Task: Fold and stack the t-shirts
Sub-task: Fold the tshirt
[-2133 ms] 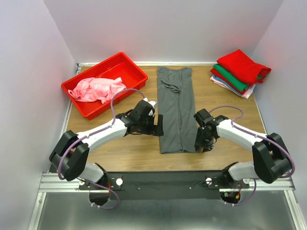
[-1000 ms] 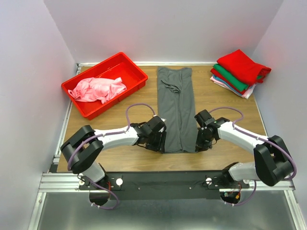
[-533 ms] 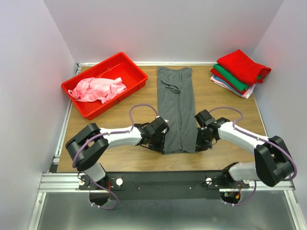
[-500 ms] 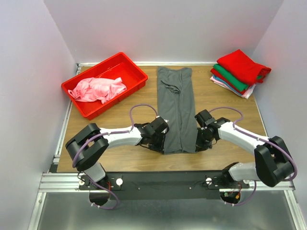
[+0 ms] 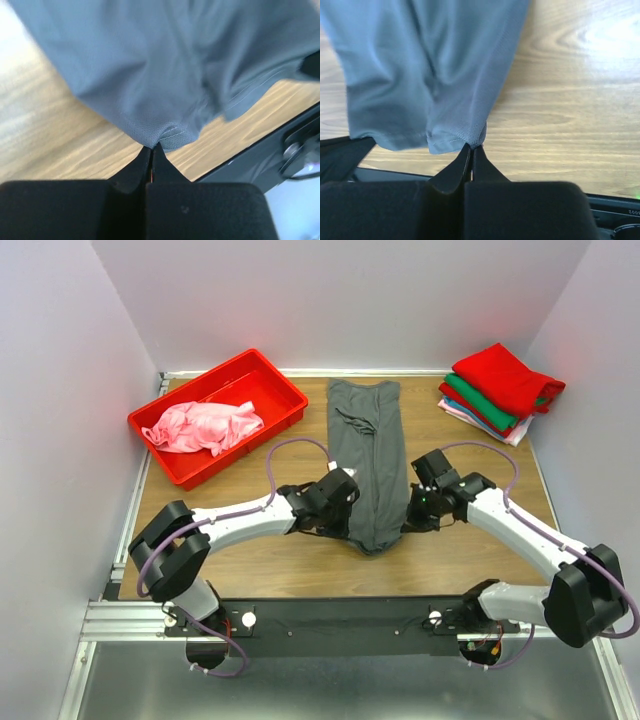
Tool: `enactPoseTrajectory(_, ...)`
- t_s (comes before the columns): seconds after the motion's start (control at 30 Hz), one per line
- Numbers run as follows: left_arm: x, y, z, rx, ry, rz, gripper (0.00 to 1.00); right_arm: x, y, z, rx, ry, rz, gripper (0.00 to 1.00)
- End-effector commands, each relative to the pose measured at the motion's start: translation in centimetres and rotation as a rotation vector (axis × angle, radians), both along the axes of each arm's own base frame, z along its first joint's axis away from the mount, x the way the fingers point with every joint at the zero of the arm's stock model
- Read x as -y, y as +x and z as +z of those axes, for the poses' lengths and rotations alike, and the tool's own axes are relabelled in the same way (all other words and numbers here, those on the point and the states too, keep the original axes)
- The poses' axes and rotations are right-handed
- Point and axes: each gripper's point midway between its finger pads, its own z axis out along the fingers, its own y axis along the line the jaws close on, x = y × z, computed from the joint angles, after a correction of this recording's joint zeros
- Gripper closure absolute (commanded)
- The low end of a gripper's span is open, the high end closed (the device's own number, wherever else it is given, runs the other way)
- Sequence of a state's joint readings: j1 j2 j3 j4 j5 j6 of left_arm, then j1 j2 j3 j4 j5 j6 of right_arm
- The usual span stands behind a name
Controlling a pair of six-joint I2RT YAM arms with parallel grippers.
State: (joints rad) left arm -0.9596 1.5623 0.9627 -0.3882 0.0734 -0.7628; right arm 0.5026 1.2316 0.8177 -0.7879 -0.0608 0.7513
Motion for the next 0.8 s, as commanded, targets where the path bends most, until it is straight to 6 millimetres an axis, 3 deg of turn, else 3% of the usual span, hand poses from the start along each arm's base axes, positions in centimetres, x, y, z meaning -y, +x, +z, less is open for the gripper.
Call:
enactPoseTrajectory(0.0, 0.4, 2.2, 2.5, 0.095, -0.004, 0.07, 1.0, 0.1, 1.9, 2.2, 0.064, -0.018, -0.037, 0.99)
enactPoseTrajectory(0.13, 0.8, 3.9, 3.7, 0.139, -0.014, 0.1, 1.0, 0.4, 3.7, 3.0, 0.108, -0.062, -0.061, 0.99)
enactPoseTrajectory(0.33, 0.6, 6.6, 3.8, 0.177, -0.004, 0.122, 1.0, 0.9, 6.1, 2.7, 0.131, -0.149, -0.078, 0.99)
enactPoseTrajectory(0.6, -0.1, 11.8, 4.3, 0.22, -0.011, 0.164, 1.0, 1.2, 10.5, 3.0, 0.192, -0.242, -0.108, 0.99)
enactPoseTrajectory(0.77, -0.4, 14.8, 3.9, 0.228, 0.0, 0.16, 1.0, 1.3, 13.4, 1.8, 0.184, -0.288, -0.106, 0.99)
